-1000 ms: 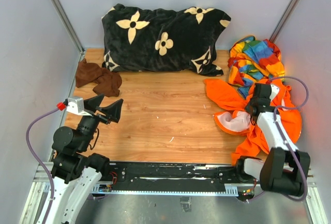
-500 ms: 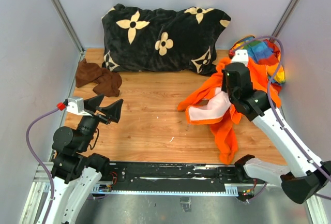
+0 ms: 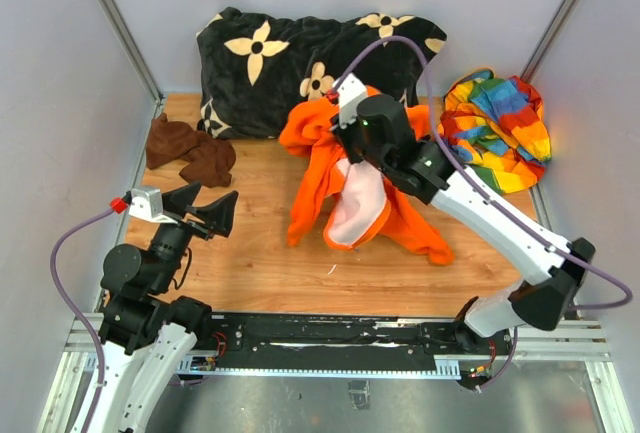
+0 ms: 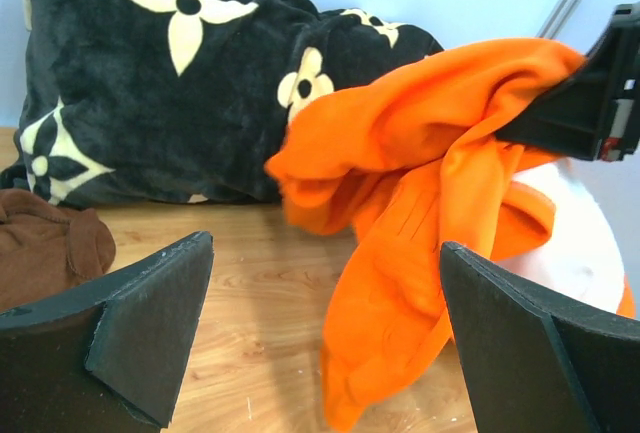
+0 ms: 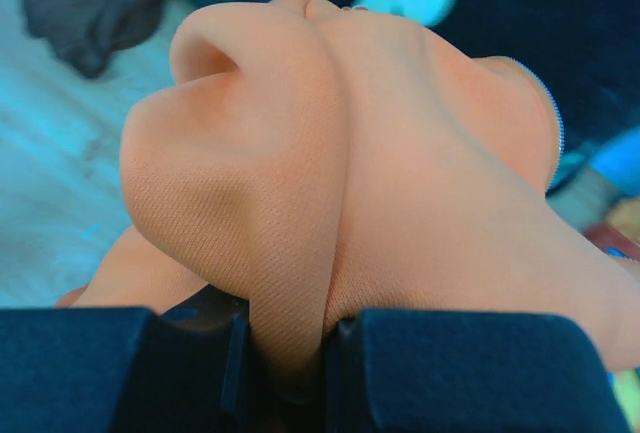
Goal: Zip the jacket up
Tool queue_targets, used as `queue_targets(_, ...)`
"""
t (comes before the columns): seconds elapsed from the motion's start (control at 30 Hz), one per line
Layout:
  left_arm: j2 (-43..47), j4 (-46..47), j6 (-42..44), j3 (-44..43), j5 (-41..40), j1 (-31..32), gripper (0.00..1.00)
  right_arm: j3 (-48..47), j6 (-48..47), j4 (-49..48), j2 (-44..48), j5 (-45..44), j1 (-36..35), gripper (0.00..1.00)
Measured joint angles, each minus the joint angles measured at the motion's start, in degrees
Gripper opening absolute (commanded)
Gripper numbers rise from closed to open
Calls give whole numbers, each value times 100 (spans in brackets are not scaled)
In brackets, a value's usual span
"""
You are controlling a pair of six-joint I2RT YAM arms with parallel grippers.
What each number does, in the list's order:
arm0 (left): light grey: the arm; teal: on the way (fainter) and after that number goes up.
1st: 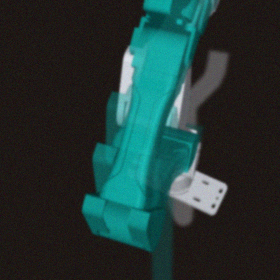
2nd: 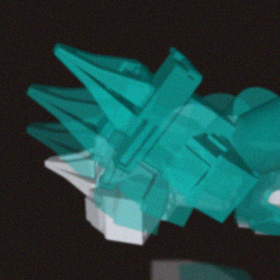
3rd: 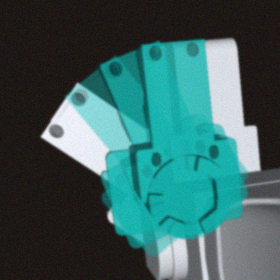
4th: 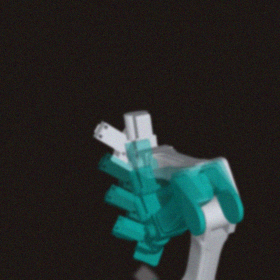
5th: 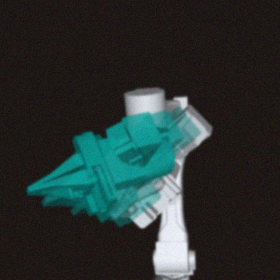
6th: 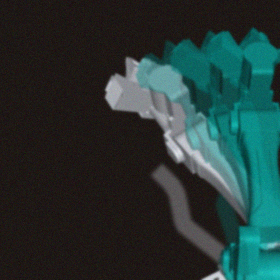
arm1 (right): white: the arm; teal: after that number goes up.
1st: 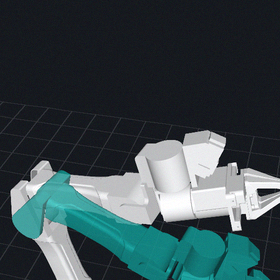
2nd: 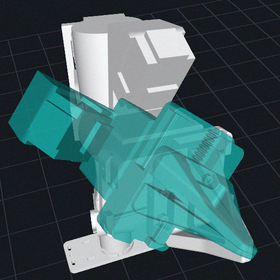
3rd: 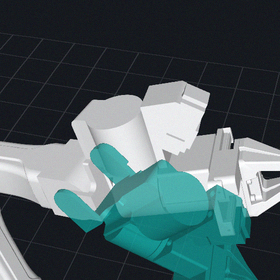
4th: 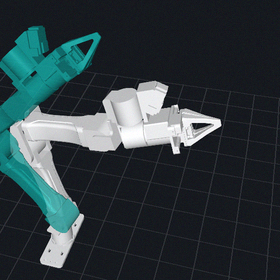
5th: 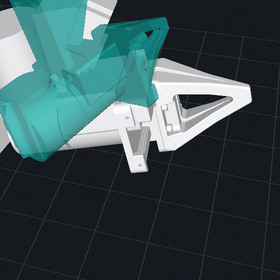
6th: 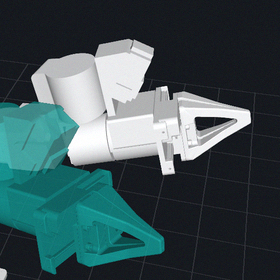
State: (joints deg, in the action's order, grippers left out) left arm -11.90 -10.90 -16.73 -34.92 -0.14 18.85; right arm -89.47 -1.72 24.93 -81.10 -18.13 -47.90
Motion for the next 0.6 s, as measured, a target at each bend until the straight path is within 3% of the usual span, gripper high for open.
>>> queue_targets(0.1,-37,0,-2,0,-2,0,99,-79,-87,-114,-343,800,-33,7)
queue_targets(0.27,-227,2,-7,0,15,0,99,437,-149,-439,-623,1541,-42,35)
queue_targets(0.43,-496,7,-144,0,42,0,99,962,-164,-461,-754,1558,-42,67)
queue_targets(0.6,-1163,-122,-468,-170,76,4,99,1620,-175,-542,-212,1462,-39,78)
